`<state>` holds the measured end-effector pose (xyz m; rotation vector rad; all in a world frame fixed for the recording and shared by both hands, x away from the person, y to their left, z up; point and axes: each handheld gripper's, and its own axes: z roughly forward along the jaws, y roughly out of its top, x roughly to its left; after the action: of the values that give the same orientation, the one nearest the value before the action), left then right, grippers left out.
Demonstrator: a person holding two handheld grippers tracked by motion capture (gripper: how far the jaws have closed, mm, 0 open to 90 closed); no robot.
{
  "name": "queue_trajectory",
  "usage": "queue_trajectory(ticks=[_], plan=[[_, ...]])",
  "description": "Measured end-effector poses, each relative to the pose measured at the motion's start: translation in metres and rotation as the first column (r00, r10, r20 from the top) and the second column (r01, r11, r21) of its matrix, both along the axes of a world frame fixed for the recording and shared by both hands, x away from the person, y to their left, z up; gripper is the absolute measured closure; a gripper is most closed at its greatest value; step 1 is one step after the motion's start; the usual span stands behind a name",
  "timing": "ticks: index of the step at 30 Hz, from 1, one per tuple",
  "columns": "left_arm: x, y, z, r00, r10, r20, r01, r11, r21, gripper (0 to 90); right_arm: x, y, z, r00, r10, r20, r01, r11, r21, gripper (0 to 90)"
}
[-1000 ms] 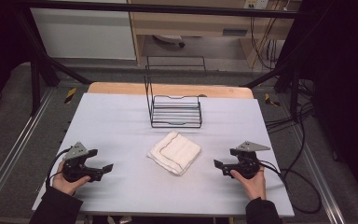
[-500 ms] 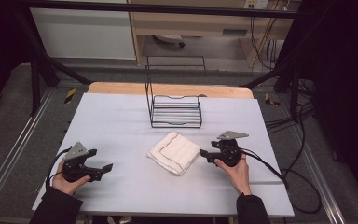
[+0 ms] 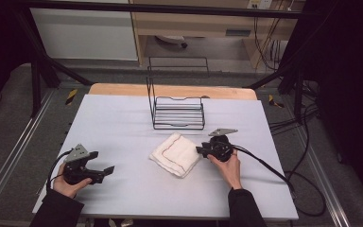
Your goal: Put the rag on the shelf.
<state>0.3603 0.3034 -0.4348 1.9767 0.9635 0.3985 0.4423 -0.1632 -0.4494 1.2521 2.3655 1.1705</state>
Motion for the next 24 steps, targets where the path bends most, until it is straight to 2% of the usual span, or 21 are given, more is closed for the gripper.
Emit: queue_trajectory(ticks=[7,12,18,24], plan=[[0.000,0.000,0.000,1.0000,-0.002,0.000,0.002,1.0000,0.001,7.5,0.000,0.001,-0.002,0.9996,0.022,-0.019,-0.022,1.000,-0.003,72.7],[0.000,-0.001,0.000,1.0000,-0.004,-0.002,0.004,1.0000,0.001,7.7,-0.002,0.001,0.000,0.9994,0.018,-0.028,-0.018,1.000,0.000,80.9],[-0.001,0.000,0.000,1.0000,-0.004,-0.001,0.004,1.0000,0.001,7.8,-0.010,-0.002,0.005,0.9993,-0.001,-0.037,0.000,1.000,-0.017,82.8],[-0.001,-0.001,0.000,1.0000,-0.003,0.000,0.003,1.0000,0.006,7.9,-0.025,-0.003,0.010,0.9987,-0.030,-0.040,0.029,0.999,-0.035,83.0]])
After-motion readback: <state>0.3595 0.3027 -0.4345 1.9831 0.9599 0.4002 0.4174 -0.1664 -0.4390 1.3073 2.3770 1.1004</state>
